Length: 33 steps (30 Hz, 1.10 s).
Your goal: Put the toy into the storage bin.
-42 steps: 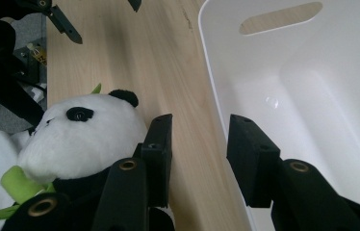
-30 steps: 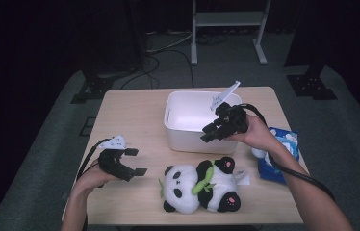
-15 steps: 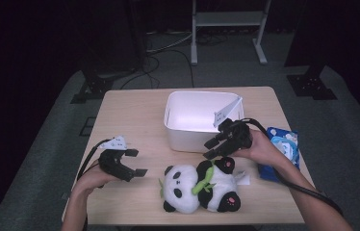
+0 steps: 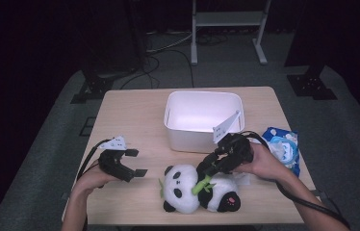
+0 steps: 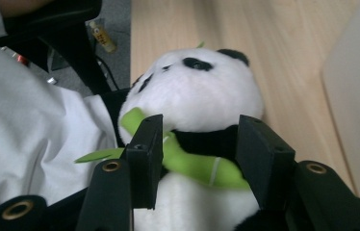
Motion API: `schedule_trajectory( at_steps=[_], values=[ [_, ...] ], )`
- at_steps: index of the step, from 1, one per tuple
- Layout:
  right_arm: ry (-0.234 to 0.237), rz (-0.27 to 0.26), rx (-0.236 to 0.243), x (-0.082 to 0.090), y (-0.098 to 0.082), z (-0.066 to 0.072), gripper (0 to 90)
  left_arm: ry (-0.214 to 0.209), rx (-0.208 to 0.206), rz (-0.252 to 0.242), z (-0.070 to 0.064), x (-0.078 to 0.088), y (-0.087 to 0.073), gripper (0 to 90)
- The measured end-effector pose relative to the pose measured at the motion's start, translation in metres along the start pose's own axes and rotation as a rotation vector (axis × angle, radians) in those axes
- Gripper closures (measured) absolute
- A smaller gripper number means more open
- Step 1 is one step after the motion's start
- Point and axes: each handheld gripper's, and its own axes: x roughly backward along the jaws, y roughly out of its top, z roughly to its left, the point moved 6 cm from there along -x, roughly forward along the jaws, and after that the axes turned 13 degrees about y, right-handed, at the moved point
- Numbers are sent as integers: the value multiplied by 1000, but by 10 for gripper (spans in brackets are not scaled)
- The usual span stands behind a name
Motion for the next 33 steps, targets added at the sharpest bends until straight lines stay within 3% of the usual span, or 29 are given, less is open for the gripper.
schedule_trajectory(
  at_steps=[5, 10, 16, 26, 33],
  values=[
    [-6, 26, 10, -7, -4, 5, 502, 1, 1, 1, 0, 0, 0, 89],
    [-63, 21, -15, -6, -6, -7, 492, 0, -1, 3, -1, 0, 0, 89],
    [-111, 63, -27, -5, -6, -21, 480, 0, 2, 7, 1, -1, -1, 89],
    [-116, 125, -23, -19, -2, -35, 472, -3, 4, 3, 0, -1, -1, 89],
    [-79, 192, -37, -39, -3, -39, 490, -3, 14, 2, 2, 0, -3, 89]
  ],
)
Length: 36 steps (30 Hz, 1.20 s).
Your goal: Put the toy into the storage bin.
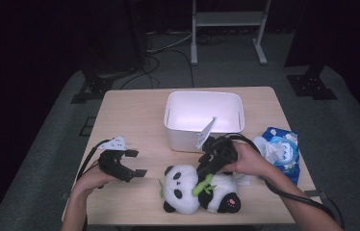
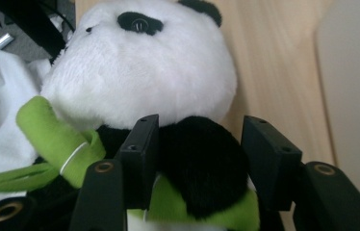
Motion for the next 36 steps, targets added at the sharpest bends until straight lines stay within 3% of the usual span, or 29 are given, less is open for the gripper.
schedule_trajectory(
  at_steps=[7, 11, 22, 36],
  values=[
    [21, -16, -11, 0, -2, 3, 654, 2, 2, -1, 1, 1, -1, 89],
    [14, -26, -8, 2, -3, 9, 696, 3, -1, 3, 0, 0, -1, 89],
    [-9, -87, 21, 14, -2, 13, 740, 4, 1, 2, 1, 0, -1, 89],
    [-50, -88, 15, 25, 2, 16, 750, 8, 9, -7, 2, 2, -1, 89]
  ],
)
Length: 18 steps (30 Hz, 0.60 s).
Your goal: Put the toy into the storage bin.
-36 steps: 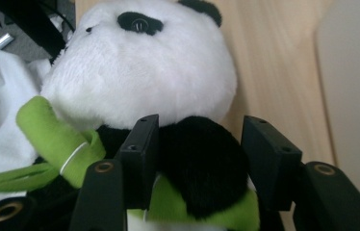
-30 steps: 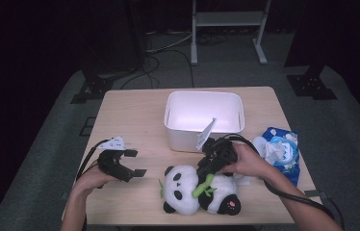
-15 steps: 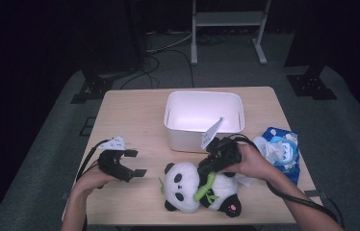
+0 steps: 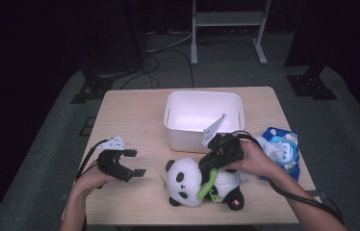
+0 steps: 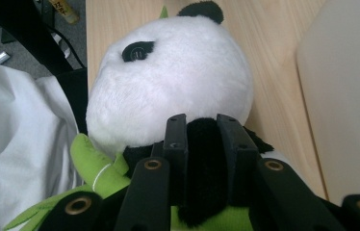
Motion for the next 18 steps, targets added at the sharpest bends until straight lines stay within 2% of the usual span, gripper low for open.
schedule_trajectory(
  at_steps=[3, 5, 8, 10, 13, 18],
  values=[
    [-5, 3, -3, 1, 0, -1, 749, 2, 0, 0, 0, 0, 0, 89],
    [-9, 23, -1, -2, -2, -4, 748, -1, 0, 1, 0, 0, 0, 89],
    [-9, 21, -20, -5, -5, -9, 734, 0, -1, 4, 0, -1, -1, 89],
    [-6, 21, -25, -4, -6, -10, 684, 1, 1, 5, 1, 0, -1, 89],
    [-28, 50, -23, -3, -6, -9, 632, 3, 4, 5, 1, 0, -2, 89],
    [-34, 35, -25, 0, -6, -7, 576, 1, 1, 7, 0, -1, -2, 89]
  ],
)
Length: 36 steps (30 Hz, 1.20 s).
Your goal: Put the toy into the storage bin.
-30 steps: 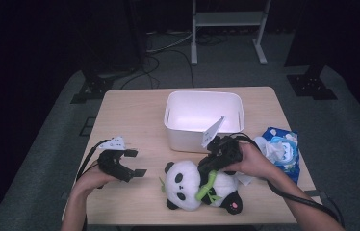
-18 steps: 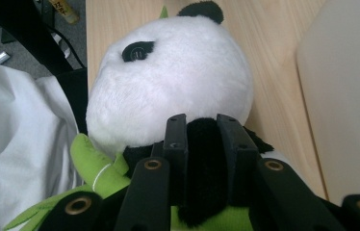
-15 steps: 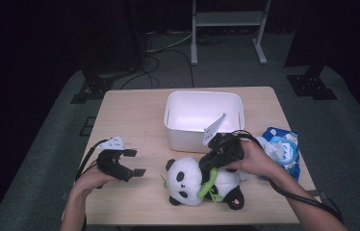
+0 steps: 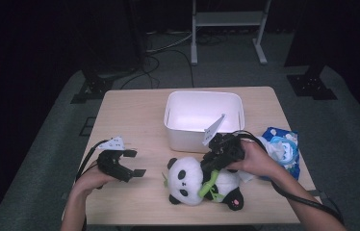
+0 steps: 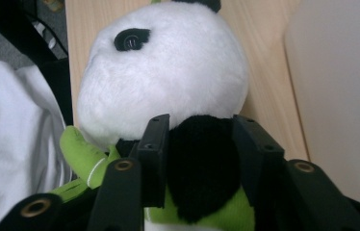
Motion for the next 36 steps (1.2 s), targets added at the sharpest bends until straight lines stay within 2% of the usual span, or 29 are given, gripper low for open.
schedule_trajectory(
  at_steps=[4, 7, 16, 20, 23, 28, 36],
  values=[
    [20, -12, -26, 1, -5, -2, 571, 0, 0, -1, 0, 0, 0, 89],
    [28, -8, -22, 0, -6, -4, 547, 1, 0, 0, 0, 0, 0, 89],
    [-5, 56, -20, -8, -9, -4, 510, 2, -2, 1, 0, 1, -1, 89],
    [-16, 71, -16, -10, -10, -4, 636, 3, -1, -1, 0, 1, -1, 89],
    [-24, 69, 5, -9, -8, -2, 697, 5, 4, -2, 1, 1, -1, 89],
    [4, 46, 13, -5, -5, 3, 723, 6, 6, -3, 1, 2, -1, 89],
    [-3, -1, 34, 10, 2, 10, 731, 8, 10, -12, 2, 5, -1, 89]
  ],
)
